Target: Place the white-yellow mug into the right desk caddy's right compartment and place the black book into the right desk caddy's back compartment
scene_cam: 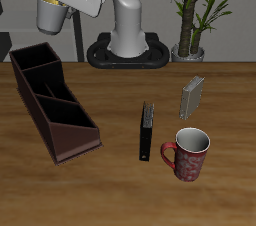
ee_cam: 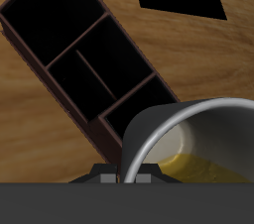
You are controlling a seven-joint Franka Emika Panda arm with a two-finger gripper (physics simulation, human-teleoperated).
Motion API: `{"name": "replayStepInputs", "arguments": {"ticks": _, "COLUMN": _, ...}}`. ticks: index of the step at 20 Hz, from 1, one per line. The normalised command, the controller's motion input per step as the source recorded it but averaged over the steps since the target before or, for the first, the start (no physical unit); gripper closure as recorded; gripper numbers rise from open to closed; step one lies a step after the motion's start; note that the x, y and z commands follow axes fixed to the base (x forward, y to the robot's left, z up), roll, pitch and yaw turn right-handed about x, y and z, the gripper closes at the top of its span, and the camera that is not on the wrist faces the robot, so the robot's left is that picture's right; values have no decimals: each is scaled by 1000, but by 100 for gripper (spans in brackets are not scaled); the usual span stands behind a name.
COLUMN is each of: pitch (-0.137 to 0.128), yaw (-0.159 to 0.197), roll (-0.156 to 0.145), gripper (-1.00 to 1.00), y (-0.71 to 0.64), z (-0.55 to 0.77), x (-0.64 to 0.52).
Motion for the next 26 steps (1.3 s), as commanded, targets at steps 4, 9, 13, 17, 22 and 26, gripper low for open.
{"name": "replayStepInputs", "arguments": {"ticks": 4, "pitch": 50, "yaw": -84, "roll": 103, "gripper": 100, "y": -193, "z": -5, "x": 149}}
{"name": "replayStepInputs", "arguments": {"ticks": 9, "pitch": 68, "yaw": -60, "roll": 95, "gripper": 100, "y": -134, "z": -27, "x": 146}}
{"name": "replayStepInputs", "arguments": {"ticks": 13, "pitch": 43, "yaw": -105, "roll": 126, "gripper": 100, "y": -354, "z": 257, "x": 165}}
{"name": "replayStepInputs", "arguments": {"ticks": 17, "pitch": 13, "yaw": -4, "roll": 25, "gripper": 100, "y": -256, "z": 351, "x": 130}}
{"name": "replayStepInputs", "arguments": {"ticks": 22, "pitch": -8, "yaw": 8, "roll": -9, "gripper": 100, "y": -136, "z": 320, "x": 167}}
{"name": "replayStepInputs", "arguments": {"ticks": 26, "pitch": 45, "yaw": -94, "roll": 6, "gripper": 100, "y": -129, "z": 7, "x": 233}}
